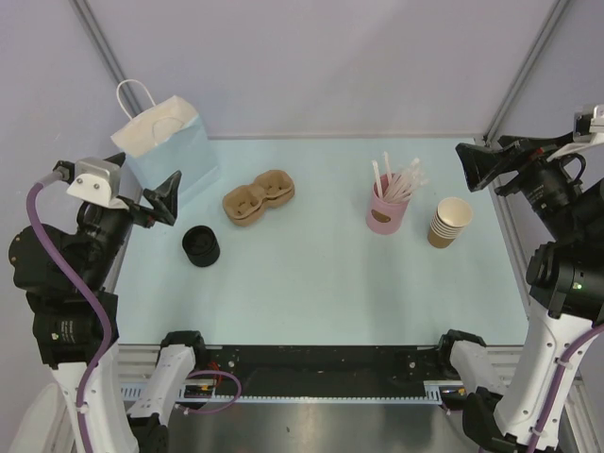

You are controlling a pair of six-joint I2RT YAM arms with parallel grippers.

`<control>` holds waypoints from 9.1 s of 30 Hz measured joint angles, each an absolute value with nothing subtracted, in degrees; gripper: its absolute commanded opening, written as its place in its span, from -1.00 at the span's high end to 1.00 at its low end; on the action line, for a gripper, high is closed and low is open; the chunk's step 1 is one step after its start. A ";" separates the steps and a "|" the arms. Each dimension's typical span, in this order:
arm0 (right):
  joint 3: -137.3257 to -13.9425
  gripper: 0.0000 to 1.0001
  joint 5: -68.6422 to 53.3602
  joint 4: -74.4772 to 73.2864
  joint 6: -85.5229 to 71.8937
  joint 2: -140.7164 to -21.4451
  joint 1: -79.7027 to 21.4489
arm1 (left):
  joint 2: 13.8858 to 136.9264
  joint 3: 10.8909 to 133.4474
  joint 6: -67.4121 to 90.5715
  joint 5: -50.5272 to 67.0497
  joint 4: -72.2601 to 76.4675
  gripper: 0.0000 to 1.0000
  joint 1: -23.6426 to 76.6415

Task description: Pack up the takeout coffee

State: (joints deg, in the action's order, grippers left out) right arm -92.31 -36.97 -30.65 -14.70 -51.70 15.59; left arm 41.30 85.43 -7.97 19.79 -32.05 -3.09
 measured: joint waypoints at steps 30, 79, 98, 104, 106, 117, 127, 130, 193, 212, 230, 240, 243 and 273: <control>-84.99 -0.99 -45.67 -25.80 -14.68 -51.48 15.59 | 41.65 83.64 -6.13 23.20 -31.35 -0.99 -3.29; -116.16 -1.00 -3.81 -19.55 7.16 -117.08 -42.13 | 31.05 59.24 -10.90 9.17 -31.20 -0.99 -13.39; -133.25 -0.94 -9.72 -22.26 0.38 -138.50 -40.53 | 29.10 54.96 -8.43 19.99 -29.45 -0.99 -23.97; -134.61 -0.91 -9.28 -22.92 0.01 -141.38 -40.47 | 28.80 54.11 -8.34 21.85 -29.10 -0.99 -24.67; -135.46 -0.86 -8.84 -22.90 0.01 -142.15 -40.53 | 28.80 54.04 -8.03 22.57 -29.06 -0.99 -24.84; -140.25 -0.67 -5.43 -23.09 1.91 -147.20 -42.50 | 28.42 53.21 -7.92 23.75 -28.51 -0.99 -25.34; -140.38 -0.42 -4.97 -25.19 3.60 -147.76 -43.62 | 28.42 53.17 -7.94 24.27 -28.40 -0.99 -25.61; -140.38 -0.42 -4.99 -25.65 3.92 -147.79 -43.68 | 28.42 53.17 -7.92 24.27 -28.40 -0.99 -25.67; -141.34 0.09 -4.93 -28.91 6.09 -147.63 -45.06 | 28.32 52.80 -7.92 24.75 -28.38 -0.99 -25.69; -141.23 0.29 -5.06 -28.93 6.04 -147.41 -45.04 | 27.70 52.38 -7.94 24.84 -28.38 -0.99 -25.69; -138.80 0.24 4.67 -26.72 12.91 -144.75 -47.64 | 27.57 52.23 -7.97 24.91 -28.38 -0.99 -25.71; -139.00 0.26 10.72 -24.03 15.09 -144.97 -46.39 | 27.55 52.23 -7.97 25.65 -28.38 -0.99 -25.71; -139.59 0.25 11.05 -23.27 14.92 -145.14 -43.97 | 27.57 52.23 -7.97 25.69 -28.38 -0.99 -25.71; -139.74 -0.07 -2.79 -25.80 8.64 -146.96 -36.49 | 27.64 52.23 -7.97 25.74 -28.38 -0.99 -26.24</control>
